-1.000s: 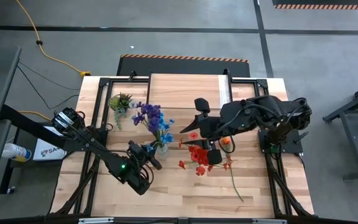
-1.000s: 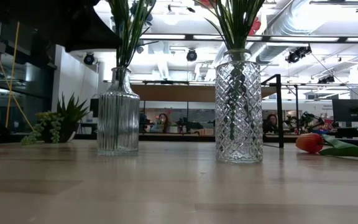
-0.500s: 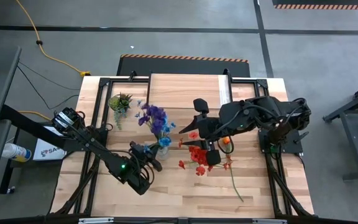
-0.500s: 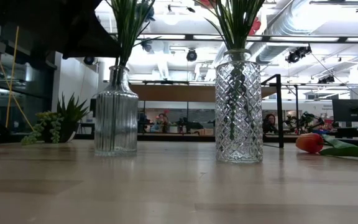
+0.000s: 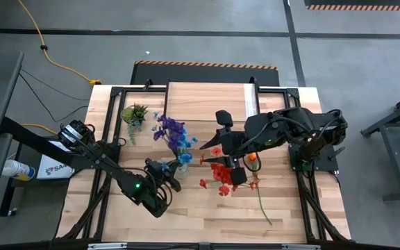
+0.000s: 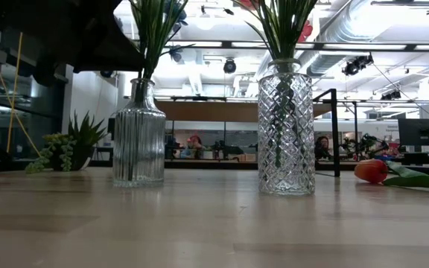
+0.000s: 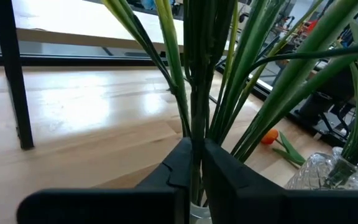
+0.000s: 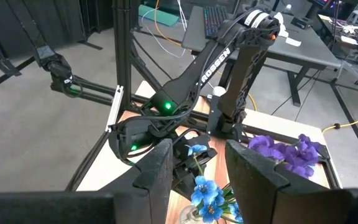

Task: Pick and place flowers into a vace then onto a shelf
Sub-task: Put the purple flowers into the left transparent vase

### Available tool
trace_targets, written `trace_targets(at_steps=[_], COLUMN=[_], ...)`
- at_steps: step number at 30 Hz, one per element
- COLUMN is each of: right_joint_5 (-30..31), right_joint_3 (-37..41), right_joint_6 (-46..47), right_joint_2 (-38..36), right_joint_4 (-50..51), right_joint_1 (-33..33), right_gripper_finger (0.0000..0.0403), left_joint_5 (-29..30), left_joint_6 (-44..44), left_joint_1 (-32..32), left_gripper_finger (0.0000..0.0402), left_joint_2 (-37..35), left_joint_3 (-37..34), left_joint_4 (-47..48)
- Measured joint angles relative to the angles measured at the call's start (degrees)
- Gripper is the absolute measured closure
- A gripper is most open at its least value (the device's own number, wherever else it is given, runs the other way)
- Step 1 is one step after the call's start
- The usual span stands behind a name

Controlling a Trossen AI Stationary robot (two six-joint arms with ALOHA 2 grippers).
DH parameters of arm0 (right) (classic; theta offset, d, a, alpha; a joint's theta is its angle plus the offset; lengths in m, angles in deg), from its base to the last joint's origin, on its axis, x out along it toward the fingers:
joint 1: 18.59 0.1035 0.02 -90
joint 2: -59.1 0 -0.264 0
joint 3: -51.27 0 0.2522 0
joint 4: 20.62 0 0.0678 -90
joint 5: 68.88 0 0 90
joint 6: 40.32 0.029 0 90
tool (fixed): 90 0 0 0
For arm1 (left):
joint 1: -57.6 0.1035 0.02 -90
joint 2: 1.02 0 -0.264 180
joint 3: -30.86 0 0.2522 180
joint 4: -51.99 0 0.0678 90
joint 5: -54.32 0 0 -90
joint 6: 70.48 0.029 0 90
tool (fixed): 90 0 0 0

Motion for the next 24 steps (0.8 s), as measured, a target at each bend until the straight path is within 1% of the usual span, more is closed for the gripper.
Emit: trace_targets(at_steps=[6, 14, 19, 24], right_joint_5=[0.0, 0.0, 0.0, 0.0], right_joint_3=[0.0, 0.0, 0.0, 0.0], right_joint_6=[0.0, 0.0, 0.0, 0.0], right_joint_2=[0.0, 0.0, 0.0, 0.0], right_joint_4=[0.0, 0.0, 0.0, 0.0], right_joint_1=[0.0, 0.0, 0.0, 0.0], right_gripper_finger=[0.0263, 0.0263, 0.0263, 0.0263], left_joint_5=[-0.7, -0.9, -2.4, -2.4], left_joint_6=[0.0, 0.0, 0.0, 0.0], left_joint_1=[0.0, 0.0, 0.0, 0.0], left_gripper_finger=[0.0317, 0.026, 0.0222, 0.02], left_joint_2=[0.0, 0.0, 0.0, 0.0], left_joint_3=[0.0, 0.0, 0.0, 0.0], left_joint_4=[0.0, 0.1, 0.1, 0.1])
